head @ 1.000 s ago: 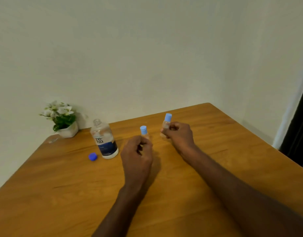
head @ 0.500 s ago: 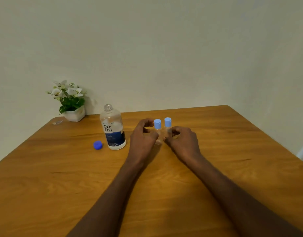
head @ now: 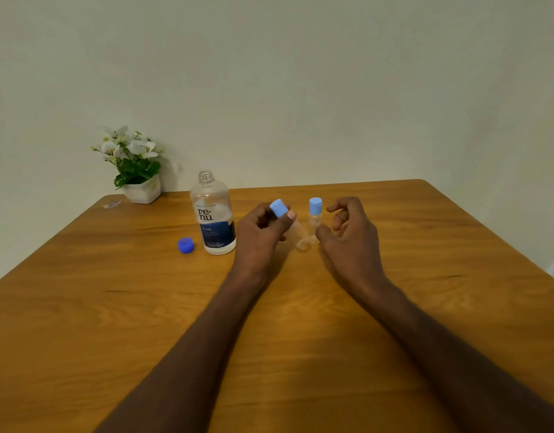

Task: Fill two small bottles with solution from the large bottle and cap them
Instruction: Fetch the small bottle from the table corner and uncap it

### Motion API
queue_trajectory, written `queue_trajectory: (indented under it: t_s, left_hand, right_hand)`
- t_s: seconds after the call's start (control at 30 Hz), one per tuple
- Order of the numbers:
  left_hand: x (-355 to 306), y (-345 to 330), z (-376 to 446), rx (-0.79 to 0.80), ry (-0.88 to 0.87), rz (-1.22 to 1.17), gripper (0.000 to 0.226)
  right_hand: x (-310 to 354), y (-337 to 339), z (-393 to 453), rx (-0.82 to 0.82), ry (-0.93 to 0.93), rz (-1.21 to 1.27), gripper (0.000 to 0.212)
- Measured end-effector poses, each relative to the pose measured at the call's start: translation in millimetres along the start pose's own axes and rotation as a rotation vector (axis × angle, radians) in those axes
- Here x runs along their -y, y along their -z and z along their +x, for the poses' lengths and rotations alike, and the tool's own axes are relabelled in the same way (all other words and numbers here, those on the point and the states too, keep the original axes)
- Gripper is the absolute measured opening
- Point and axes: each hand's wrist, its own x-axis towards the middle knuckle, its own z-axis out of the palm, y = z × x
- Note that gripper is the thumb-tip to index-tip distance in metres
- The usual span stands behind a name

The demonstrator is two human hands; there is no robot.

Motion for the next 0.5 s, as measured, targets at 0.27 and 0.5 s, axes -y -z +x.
queue_trajectory:
  t_s: [0.27,0.5]
  left_hand:
    - [-7.3,17.9,-23.6,0.011,0.264,-0.604,0.032]
    - [-11.4,17.3,-14.1,0.094,0.263,-0.585,0.023]
  right_hand:
    - [14.7,-10.8,-13.6,0.204,-0.013,0.031,0.037]
    - [17.6,-10.3,-4.5,0.433,-0.323,0.451,0.032]
